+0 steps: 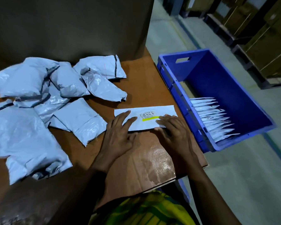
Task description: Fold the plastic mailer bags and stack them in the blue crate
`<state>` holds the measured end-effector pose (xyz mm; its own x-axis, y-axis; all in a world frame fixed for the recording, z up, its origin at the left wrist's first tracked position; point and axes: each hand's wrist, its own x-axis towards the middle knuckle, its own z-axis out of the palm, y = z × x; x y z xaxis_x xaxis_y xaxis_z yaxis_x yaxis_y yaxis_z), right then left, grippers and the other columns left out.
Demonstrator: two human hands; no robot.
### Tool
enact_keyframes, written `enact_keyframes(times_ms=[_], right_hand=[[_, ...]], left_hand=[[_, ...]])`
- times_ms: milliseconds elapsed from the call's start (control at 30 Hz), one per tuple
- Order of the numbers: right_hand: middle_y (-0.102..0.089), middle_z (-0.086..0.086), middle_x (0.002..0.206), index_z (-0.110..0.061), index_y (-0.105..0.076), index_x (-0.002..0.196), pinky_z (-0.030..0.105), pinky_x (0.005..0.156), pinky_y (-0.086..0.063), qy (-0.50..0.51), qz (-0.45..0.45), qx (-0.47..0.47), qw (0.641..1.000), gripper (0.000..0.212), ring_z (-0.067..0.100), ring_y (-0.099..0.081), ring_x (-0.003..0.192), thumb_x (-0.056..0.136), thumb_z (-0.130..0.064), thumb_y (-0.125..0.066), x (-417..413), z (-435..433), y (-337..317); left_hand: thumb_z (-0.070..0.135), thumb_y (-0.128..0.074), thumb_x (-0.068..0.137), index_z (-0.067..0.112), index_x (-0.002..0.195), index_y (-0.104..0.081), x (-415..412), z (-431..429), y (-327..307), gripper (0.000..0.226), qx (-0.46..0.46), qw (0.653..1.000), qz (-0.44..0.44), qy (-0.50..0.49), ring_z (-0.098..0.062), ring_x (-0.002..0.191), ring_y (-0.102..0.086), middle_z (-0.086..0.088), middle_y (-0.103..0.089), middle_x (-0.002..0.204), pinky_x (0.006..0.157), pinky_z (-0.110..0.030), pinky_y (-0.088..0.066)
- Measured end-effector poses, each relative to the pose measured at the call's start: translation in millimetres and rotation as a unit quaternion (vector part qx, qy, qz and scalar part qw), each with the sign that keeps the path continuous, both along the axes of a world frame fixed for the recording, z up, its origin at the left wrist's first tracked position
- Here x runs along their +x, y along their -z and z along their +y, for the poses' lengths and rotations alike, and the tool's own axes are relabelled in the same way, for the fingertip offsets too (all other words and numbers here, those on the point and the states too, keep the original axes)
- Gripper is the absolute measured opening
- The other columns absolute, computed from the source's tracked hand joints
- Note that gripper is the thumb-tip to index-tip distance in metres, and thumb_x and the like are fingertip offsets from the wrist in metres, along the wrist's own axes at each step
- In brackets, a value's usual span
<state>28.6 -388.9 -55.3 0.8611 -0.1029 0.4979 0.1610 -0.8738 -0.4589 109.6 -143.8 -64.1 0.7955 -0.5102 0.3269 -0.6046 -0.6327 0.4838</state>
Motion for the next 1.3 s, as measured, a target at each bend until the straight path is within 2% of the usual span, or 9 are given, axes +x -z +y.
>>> enact_keyframes(times_ms=[133,333,500,667,833,967,1133,1200,1300], right_hand=[[-0.071,0.003,0.124,-0.013,-0.074,0.125,0.049,0.105,-0.048,-0.024,-0.007,-0.009,1.000,0.035,0.024,-0.063,0.126,0.095,-0.032,-0.079,5,-14,-14],[-0.072,0.004,0.105,-0.011,-0.077,0.116,0.042,0.097,-0.050,-0.035,-0.084,-0.015,0.996,0.017,0.028,-0.067,0.103,0.099,-0.014,-0.073,25,-25,-53],[-0.074,-0.001,0.108,-0.015,-0.078,0.115,0.043,0.101,-0.046,-0.008,-0.144,-0.047,0.988,0.019,0.025,-0.067,0.105,0.097,-0.010,-0.075,43,-50,-89],[-0.074,-0.001,0.110,-0.014,-0.078,0.113,0.042,0.108,-0.042,0.010,-0.163,-0.073,0.984,0.022,0.026,-0.068,0.106,0.094,-0.004,-0.074,45,-111,-107],[-0.073,0.005,0.108,-0.010,-0.077,0.113,0.045,0.110,-0.044,0.020,-0.145,-0.070,0.987,0.020,0.028,-0.066,0.104,0.095,-0.007,-0.070,47,-205,-111],[-0.072,0.007,0.108,-0.009,-0.075,0.115,0.042,0.097,-0.048,0.043,-0.086,-0.081,0.992,0.033,0.029,-0.061,0.104,0.084,0.002,-0.073,56,-281,-98],[-0.071,0.006,0.103,-0.009,-0.075,0.113,0.043,0.083,-0.052,0.033,-0.036,-0.078,0.996,0.021,0.034,-0.062,0.098,0.096,-0.013,-0.062,86,-336,-70],[-0.071,0.006,0.098,-0.010,-0.076,0.109,0.042,0.078,-0.053,0.013,0.002,-0.085,0.996,0.021,0.034,-0.063,0.093,0.098,-0.018,-0.059,103,-343,-57],[-0.071,0.007,0.090,-0.013,-0.077,0.099,0.040,0.067,-0.053,-0.010,0.099,-0.110,0.989,0.017,0.034,-0.064,0.084,0.092,-0.022,-0.065,129,-350,-29]], left_hand=[[0.004,-0.062,0.082,0.014,0.124,-0.072,9,3,-23,0.044,-0.056,0.998,-0.014,-0.037,-0.030,0.116,-0.062,-0.008,-0.067,0.124,0.090,-0.047,-0.054],[0.006,-0.063,0.085,0.013,0.120,-0.074,12,3,-74,0.037,-0.075,0.994,-0.055,-0.064,-0.029,0.110,-0.063,-0.006,-0.069,0.117,0.089,-0.042,-0.050],[0.004,-0.060,0.084,0.012,0.120,-0.074,26,-19,-105,0.040,-0.072,0.991,-0.100,-0.060,-0.033,0.109,-0.063,-0.006,-0.071,0.116,0.088,-0.048,-0.049],[0.008,-0.057,0.086,0.012,0.119,-0.074,50,-85,-120,0.038,-0.075,0.990,-0.117,-0.032,-0.035,0.106,-0.063,-0.007,-0.071,0.114,0.087,-0.048,-0.047],[0.011,-0.060,0.082,0.011,0.117,-0.073,68,-179,-127,0.037,-0.020,0.985,-0.172,0.016,-0.031,0.105,-0.062,-0.008,-0.070,0.110,0.083,-0.043,-0.042],[0.011,-0.058,0.079,0.011,0.113,-0.074,81,-256,-122,0.038,0.006,0.973,-0.227,0.045,-0.031,0.099,-0.063,-0.008,-0.071,0.105,0.085,-0.044,-0.041],[0.008,-0.071,0.071,0.008,0.105,-0.072,107,-319,-100,0.034,0.145,0.966,-0.211,0.030,-0.035,0.091,-0.061,-0.012,-0.068,0.095,0.091,-0.048,-0.044],[0.011,-0.073,0.072,0.010,0.105,-0.071,116,-337,-95,0.033,0.254,0.956,-0.144,0.022,-0.036,0.092,-0.061,-0.012,-0.068,0.094,0.095,-0.048,-0.043],[0.018,-0.062,0.090,0.017,0.117,-0.062,127,-361,-82,0.028,0.391,0.920,-0.025,0.014,-0.033,0.110,-0.061,-0.008,-0.068,0.111,0.105,-0.045,-0.038]])
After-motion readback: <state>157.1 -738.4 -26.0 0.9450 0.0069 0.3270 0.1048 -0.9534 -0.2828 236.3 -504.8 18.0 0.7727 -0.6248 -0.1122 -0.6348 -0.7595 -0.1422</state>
